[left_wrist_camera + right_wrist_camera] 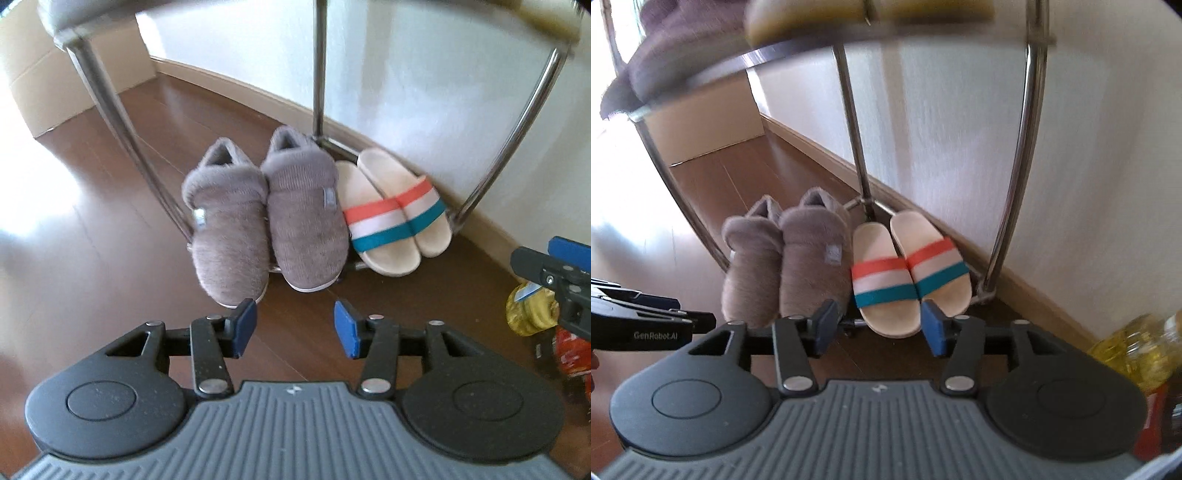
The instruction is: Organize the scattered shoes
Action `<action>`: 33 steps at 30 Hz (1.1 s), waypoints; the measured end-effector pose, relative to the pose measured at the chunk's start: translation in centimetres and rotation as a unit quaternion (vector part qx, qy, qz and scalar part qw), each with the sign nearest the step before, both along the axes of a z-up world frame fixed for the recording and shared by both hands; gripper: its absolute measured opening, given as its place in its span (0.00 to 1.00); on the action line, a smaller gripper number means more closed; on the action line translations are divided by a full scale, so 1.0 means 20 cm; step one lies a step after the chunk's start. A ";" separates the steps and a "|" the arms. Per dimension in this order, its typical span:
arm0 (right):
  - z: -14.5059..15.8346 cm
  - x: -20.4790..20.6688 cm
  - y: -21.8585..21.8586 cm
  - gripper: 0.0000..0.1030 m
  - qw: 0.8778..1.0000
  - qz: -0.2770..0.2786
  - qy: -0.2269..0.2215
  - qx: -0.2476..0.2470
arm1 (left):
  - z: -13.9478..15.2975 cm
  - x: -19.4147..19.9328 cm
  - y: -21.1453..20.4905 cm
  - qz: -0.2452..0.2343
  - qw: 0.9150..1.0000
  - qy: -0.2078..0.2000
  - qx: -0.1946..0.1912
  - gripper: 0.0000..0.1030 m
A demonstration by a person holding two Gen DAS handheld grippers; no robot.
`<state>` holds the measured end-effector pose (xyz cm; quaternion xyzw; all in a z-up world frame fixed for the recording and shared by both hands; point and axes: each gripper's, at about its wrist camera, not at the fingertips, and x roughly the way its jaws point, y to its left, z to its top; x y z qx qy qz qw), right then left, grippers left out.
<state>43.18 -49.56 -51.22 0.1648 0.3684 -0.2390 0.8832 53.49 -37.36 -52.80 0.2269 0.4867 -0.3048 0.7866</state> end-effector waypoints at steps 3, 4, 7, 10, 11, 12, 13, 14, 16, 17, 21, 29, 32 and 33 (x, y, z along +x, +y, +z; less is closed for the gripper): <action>0.18 -0.03 0.04 0.48 1.000 0.013 -0.001 0.010 | 0.19 -0.07 0.05 0.019 1.000 0.006 0.006 0.52; 0.24 -0.04 0.05 0.50 1.000 0.019 0.001 0.013 | 0.26 -0.10 0.08 0.029 1.000 0.010 0.007 0.52; 0.43 -0.10 0.10 0.58 0.999 0.030 -0.001 0.012 | 0.41 -0.18 0.13 0.046 0.999 0.017 0.005 0.53; 0.57 -0.16 0.13 0.62 0.999 0.032 -0.003 0.014 | 0.51 -0.22 0.16 0.055 0.998 0.023 0.006 0.54; 0.63 -0.19 0.15 0.64 1.000 0.026 -0.006 0.015 | 0.55 -0.24 0.18 0.058 0.998 0.030 0.005 0.55; 0.65 -0.20 0.16 0.66 1.000 0.022 -0.008 0.017 | 0.59 -0.25 0.19 0.058 0.998 0.035 0.003 0.55; 0.69 -0.23 0.18 0.67 1.000 0.014 -0.009 0.022 | 0.62 -0.26 0.20 0.056 0.998 0.037 0.002 0.55; 0.73 -0.26 0.19 0.67 1.000 0.004 -0.013 0.028 | 0.65 -0.27 0.22 0.053 0.998 0.037 0.001 0.55; 0.79 -0.31 0.24 0.68 0.999 -0.013 -0.025 0.036 | 0.69 -0.28 0.24 0.047 0.998 0.037 0.002 0.55; 0.83 -0.34 0.27 0.68 0.998 -0.023 -0.032 0.040 | 0.73 -0.28 0.26 0.043 0.998 0.037 0.003 0.55; 0.93 -0.43 0.38 0.70 0.998 -0.044 -0.036 0.040 | 0.96 -0.30 0.39 0.042 0.998 0.039 0.022 0.55; 1.50 -0.64 0.63 0.86 0.990 -0.098 -0.083 0.051 | 1.54 -0.38 0.61 0.036 0.999 0.028 0.012 0.69; 1.74 -0.70 0.73 0.89 0.990 -0.094 -0.095 0.041 | 1.79 -0.44 0.68 0.027 0.999 0.017 -0.006 0.70; 1.77 -0.71 0.75 0.89 0.991 -0.092 -0.095 0.037 | 1.88 -0.46 0.71 0.027 0.999 0.016 -0.014 0.70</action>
